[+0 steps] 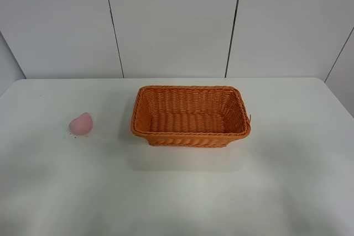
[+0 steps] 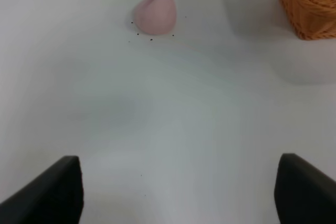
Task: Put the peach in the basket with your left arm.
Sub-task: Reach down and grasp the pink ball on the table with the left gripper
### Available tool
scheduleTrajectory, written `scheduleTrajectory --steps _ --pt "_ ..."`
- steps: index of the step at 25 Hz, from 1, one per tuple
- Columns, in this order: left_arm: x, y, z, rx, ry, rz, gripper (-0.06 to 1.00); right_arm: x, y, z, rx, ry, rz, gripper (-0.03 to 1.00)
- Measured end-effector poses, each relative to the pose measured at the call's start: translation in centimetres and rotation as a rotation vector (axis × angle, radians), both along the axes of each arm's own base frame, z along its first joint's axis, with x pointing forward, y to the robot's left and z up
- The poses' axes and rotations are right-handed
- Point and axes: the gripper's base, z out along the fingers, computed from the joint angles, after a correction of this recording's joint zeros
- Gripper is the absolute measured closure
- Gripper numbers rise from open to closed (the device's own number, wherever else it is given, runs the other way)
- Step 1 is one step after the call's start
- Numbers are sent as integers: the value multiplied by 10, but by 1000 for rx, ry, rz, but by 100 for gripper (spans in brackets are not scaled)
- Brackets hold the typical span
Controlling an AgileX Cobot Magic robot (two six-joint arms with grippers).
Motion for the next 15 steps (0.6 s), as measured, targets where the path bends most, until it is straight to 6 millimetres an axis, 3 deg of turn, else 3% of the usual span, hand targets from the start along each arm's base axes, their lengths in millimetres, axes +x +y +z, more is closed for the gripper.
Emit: scheduleTrajectory --steps 11,15 --pt "0 0 2 2 1 -1 10 0 0 0 0 0 0 27" --pt "17 0 19 3 83 -2 10 0 0 0 0 0 0 27"
